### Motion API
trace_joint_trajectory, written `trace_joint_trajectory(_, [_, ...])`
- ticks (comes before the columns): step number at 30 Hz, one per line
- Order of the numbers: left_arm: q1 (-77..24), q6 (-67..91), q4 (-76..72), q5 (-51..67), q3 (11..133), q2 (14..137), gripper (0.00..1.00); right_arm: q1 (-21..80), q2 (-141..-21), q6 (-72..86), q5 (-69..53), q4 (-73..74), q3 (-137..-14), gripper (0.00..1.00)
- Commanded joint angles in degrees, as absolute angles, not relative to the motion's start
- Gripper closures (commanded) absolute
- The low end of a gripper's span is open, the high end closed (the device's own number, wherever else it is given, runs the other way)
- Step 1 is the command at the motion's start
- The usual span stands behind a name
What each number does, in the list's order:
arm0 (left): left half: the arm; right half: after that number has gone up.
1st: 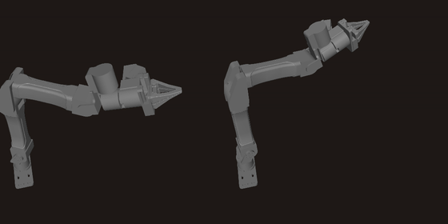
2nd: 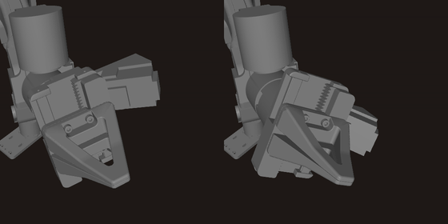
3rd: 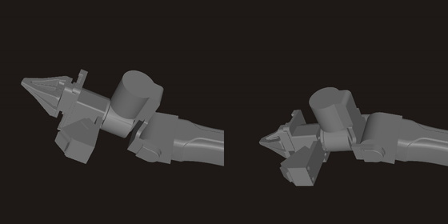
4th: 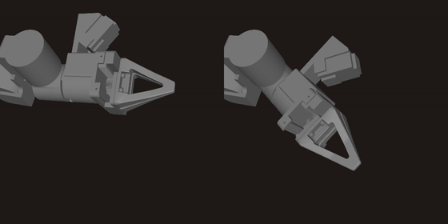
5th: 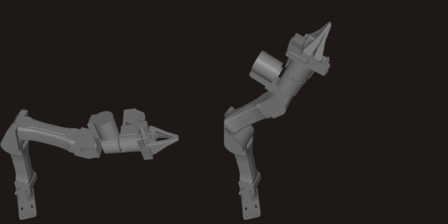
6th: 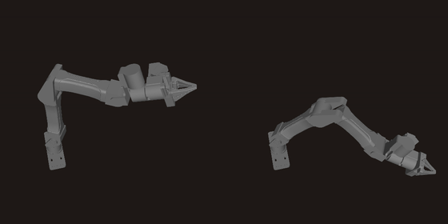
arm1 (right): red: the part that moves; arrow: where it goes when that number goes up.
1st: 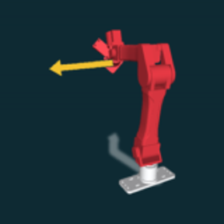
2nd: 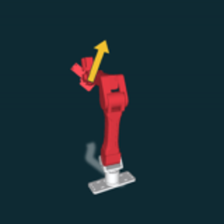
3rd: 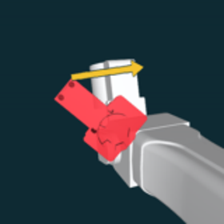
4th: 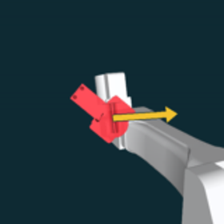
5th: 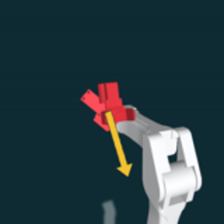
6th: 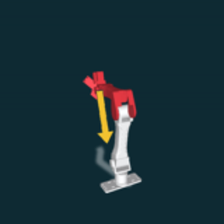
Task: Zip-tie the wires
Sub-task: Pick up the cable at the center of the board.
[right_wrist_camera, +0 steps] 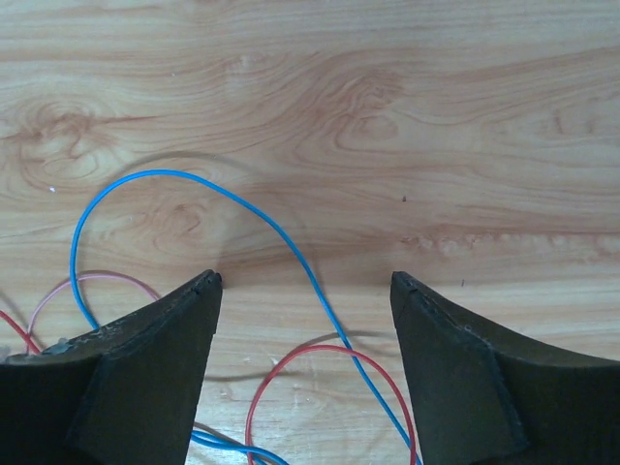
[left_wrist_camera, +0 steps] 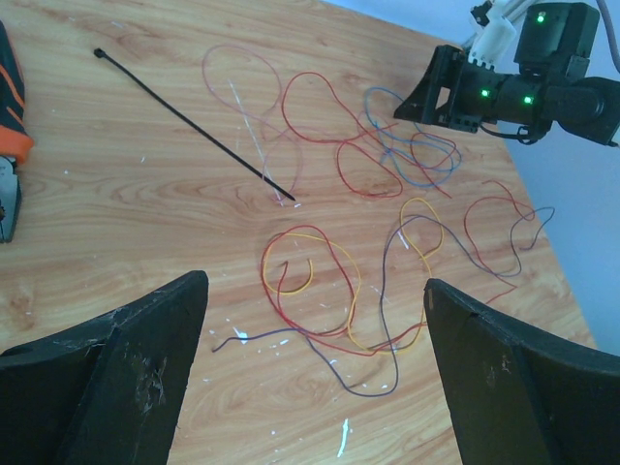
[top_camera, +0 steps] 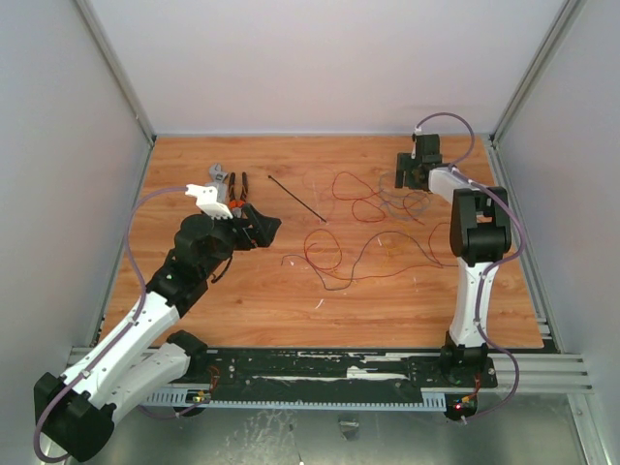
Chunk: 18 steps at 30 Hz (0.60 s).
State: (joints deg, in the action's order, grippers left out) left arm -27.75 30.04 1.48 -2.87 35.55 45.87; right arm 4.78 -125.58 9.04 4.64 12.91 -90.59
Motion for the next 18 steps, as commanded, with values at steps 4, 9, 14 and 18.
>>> trace_joint_trajectory(4, [-27.1, 29.6, 0.9, -2.6, 35.2, 45.8, 0.02, 5.0, -125.4, 7.2, 3.9, 11.4, -91.2, 0.35])
trace_joint_trajectory(9, [-26.9, 29.4, 1.1, -2.7, 35.2, 45.9, 0.02, 4.9, -126.1, 7.3, 3.0, 11.1, -91.2, 0.49])
trace_joint_trajectory(14, [-26.8, 29.3, 1.1, -2.6, 35.3, 45.8, 0.02, 4.9, -125.7, 7.2, 1.1, 10.9, -91.9, 0.78])
trace_joint_trajectory(18, [-26.5, 27.6, 2.2, -1.7, 38.3, 46.2, 0.02, 5.0, -123.6, 5.3, 1.1, 11.3, -93.5, 0.96])
